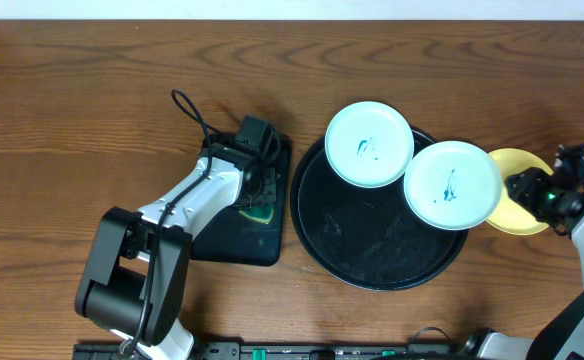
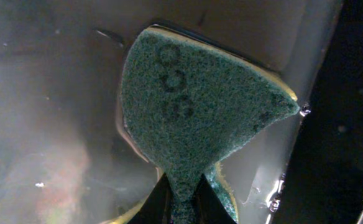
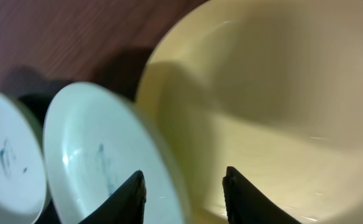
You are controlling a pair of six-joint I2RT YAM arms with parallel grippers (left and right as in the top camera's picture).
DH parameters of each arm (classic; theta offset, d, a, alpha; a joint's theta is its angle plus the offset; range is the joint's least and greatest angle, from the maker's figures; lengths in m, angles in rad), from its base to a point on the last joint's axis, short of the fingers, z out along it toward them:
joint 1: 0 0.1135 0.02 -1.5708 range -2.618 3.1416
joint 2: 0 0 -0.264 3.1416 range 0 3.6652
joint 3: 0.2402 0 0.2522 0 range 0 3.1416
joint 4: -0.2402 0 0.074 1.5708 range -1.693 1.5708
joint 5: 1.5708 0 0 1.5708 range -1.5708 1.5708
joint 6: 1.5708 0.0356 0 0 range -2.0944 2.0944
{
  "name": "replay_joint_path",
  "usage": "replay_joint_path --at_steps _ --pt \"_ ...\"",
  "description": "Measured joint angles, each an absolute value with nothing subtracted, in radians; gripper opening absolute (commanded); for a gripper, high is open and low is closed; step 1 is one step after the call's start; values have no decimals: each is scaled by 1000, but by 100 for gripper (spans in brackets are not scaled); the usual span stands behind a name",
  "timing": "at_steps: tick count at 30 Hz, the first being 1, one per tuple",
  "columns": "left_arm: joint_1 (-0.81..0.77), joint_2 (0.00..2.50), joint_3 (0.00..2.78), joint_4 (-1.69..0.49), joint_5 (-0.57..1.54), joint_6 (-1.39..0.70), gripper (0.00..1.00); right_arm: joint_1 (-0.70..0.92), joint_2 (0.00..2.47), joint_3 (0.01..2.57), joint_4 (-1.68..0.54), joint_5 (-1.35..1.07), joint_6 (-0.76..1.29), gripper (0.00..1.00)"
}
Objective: Clean dirty plates on tray and stack at the side
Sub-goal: 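Lower the yellow plate onto the table at right and release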
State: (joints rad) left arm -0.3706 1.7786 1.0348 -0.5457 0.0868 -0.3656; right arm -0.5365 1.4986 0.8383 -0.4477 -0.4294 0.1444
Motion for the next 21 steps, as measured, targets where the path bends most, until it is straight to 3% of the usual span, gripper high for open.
replay_joint_path --at_steps 5,14,21 --pt "-371 1779 1035 -546 87 -366 8 -489 1499 838 -458 -415 115 36" --pt "-371 1779 1035 -546 87 -366 8 -455 1560 839 -485 -348 101 1" --pt "-371 1779 1035 -546 87 -366 8 -453 1560 839 -505 -362 98 1"
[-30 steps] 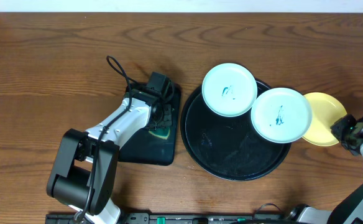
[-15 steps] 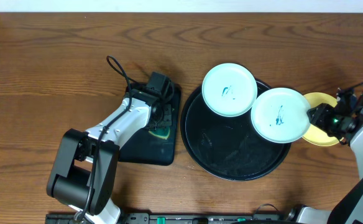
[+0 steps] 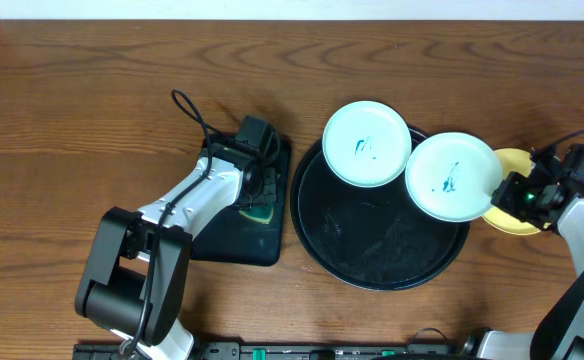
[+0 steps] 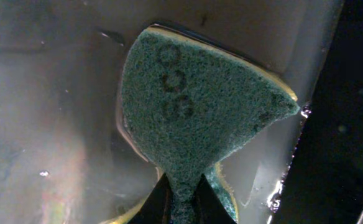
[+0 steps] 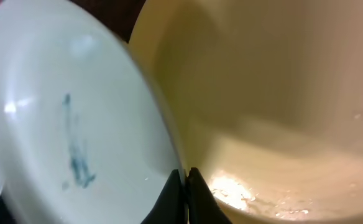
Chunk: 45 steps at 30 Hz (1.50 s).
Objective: Clean dirty plates on tray and stack at the side
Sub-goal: 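Lower the yellow plate onto the table at right and release, then grip the rim of a white plate with the right gripper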
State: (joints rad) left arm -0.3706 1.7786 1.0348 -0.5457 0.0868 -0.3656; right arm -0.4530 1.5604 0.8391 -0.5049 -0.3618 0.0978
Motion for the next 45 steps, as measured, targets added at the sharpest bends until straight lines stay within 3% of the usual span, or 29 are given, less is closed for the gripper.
replay_joint_path --at_steps 10,20,27,45 --pt "-353 1779 1035 -547 106 -366 7 -374 1483 840 -615 -400 98 1" --pt "-225 1705 1023 -577 201 -358 7 -103 1443 842 -729 -370 94 1" --pt "-226 1568 1021 -595 212 -306 7 40 1494 829 -666 -341 116 1" --pt "-226 1542 1021 -627 212 -287 7 119 1547 822 -631 -280 161 1"
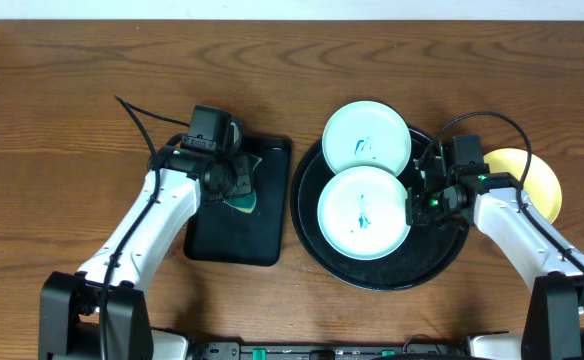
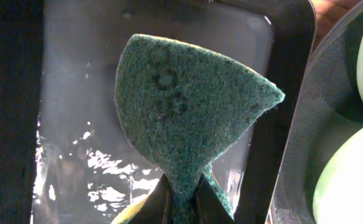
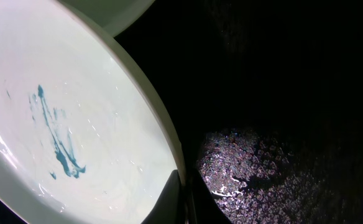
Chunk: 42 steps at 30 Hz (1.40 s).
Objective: Clean dirty plates on tray and stack at the side
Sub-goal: 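Grip the rim of a white plate with the right gripper, then scrub the white plate with the sponge in the left gripper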
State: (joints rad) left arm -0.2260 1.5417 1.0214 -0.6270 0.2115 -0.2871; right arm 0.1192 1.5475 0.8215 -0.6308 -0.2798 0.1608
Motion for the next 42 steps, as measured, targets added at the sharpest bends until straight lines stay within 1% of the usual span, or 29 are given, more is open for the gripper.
replay_joint_path --at_steps 4,8,12,18,23,28,32,36,42 --pt "-230 1542 1021 -628 211 -287 7 120 1547 822 -648 -285 162 1" --pt "-264 1542 1021 -628 212 -282 7 144 1547 821 -727 -299 172 1" --pt "-357 1542 1021 -621 212 -279 7 174 1547 818 -785 -302 175 1" --pt "-502 1542 1021 -576 212 -279 7 175 1547 817 -768 -302 184 1" --pt "-587 1542 1021 -503 215 -285 7 175 1547 816 -750 -303 197 1" --pt "-684 1542 1021 -384 237 -401 8 175 1547 816 -750 -302 201 1" --pt "-778 1549 1021 -355 234 -450 8 175 1547 816 -757 -303 202 1" --pt "-850 1610 1021 -353 231 -475 8 175 1547 816 -770 -303 202 1" --pt "-905 1720 1021 -295 226 -479 8 175 1547 816 -770 -303 202 1"
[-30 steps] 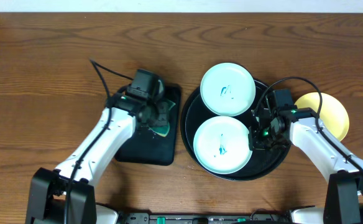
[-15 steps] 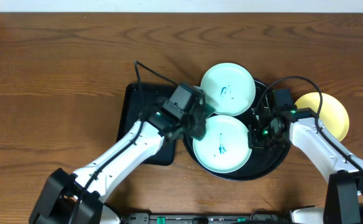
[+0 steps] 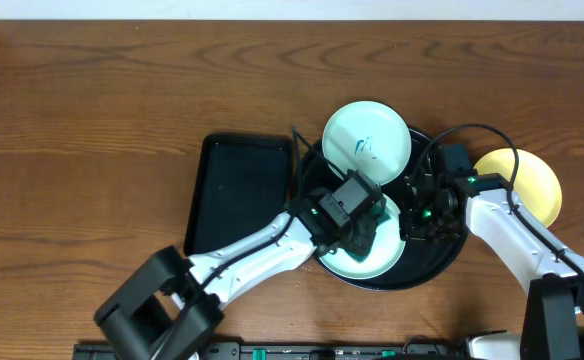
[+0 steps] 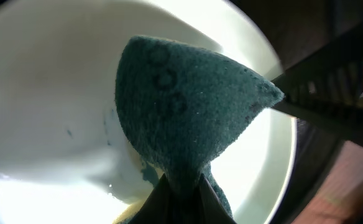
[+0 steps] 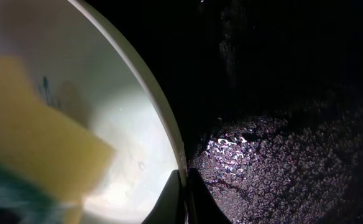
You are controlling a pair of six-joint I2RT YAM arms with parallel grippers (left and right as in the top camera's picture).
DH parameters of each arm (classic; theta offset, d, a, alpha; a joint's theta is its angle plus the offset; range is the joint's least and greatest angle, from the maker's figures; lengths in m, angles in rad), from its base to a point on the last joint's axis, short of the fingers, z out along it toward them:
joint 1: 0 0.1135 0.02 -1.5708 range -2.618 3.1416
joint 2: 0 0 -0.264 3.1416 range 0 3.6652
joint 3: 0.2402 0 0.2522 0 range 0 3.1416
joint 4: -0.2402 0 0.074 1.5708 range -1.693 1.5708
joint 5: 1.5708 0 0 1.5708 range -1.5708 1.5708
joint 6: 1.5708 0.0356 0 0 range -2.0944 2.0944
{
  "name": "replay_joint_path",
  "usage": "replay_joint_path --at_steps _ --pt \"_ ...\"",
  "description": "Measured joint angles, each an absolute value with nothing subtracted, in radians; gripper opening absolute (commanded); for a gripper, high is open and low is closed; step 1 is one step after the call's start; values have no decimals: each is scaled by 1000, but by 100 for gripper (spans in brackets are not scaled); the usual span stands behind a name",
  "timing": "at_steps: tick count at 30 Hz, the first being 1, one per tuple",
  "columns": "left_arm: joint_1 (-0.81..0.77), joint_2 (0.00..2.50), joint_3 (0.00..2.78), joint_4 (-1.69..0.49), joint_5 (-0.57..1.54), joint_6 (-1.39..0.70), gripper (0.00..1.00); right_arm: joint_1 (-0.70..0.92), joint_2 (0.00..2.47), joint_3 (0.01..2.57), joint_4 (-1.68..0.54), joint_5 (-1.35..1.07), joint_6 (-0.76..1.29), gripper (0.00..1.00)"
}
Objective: Clean dirty plates on tray and stack at the side
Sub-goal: 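Scrub the white plate with the sponge in the left gripper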
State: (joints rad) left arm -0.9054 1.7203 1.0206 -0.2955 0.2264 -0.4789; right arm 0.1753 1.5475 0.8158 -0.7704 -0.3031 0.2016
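A white plate [image 3: 367, 262] with blue smears lies in the round black tray [image 3: 442, 262]. My right gripper [image 5: 184, 186] is shut on that plate's right rim [image 5: 163, 118]. My left gripper [image 4: 180, 198] is shut on a green and yellow sponge [image 4: 181, 118], which presses on the plate's face [image 4: 51, 93]; in the overhead view the gripper [image 3: 357, 212] covers most of the plate. A second smeared white plate [image 3: 366, 143] rests on the tray's far rim. A yellow plate [image 3: 528, 180] lies on the table right of the tray.
A black rectangular water tray [image 3: 237, 192] sits left of the round tray. Both arms meet over the round tray. Cables loop above each wrist.
My left gripper has moved with the sponge from over the rectangular water tray to the plate in the round tray, and the sponge now rests on the plate's face. The right gripper still holds the rim.
The left gripper first held the sponge down in the water tray while the right gripper stood open at a white plate beside the yellow one. It then shut on that plate's rim. Later the plate was in the middle of the round tray, and now the sponge is on it.
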Motion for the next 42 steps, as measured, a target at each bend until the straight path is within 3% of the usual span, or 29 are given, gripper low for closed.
replay_joint_path --at_steps 12,18,24,28,42 --pt "-906 1780 1028 -356 112 -493 7 178 1549 814 -781 -315 202 1" --pt "-834 1711 1027 -381 14 -502 7 179 1549 814 -788 -318 202 1" --pt "-848 1639 1027 -359 66 -514 7 179 1549 814 -788 -318 202 1" --pt "-870 1664 1027 -353 77 -525 8 179 1549 814 -781 -318 202 12" --pt "-876 1782 1027 -343 35 -528 8 179 1549 814 -664 -372 217 15"
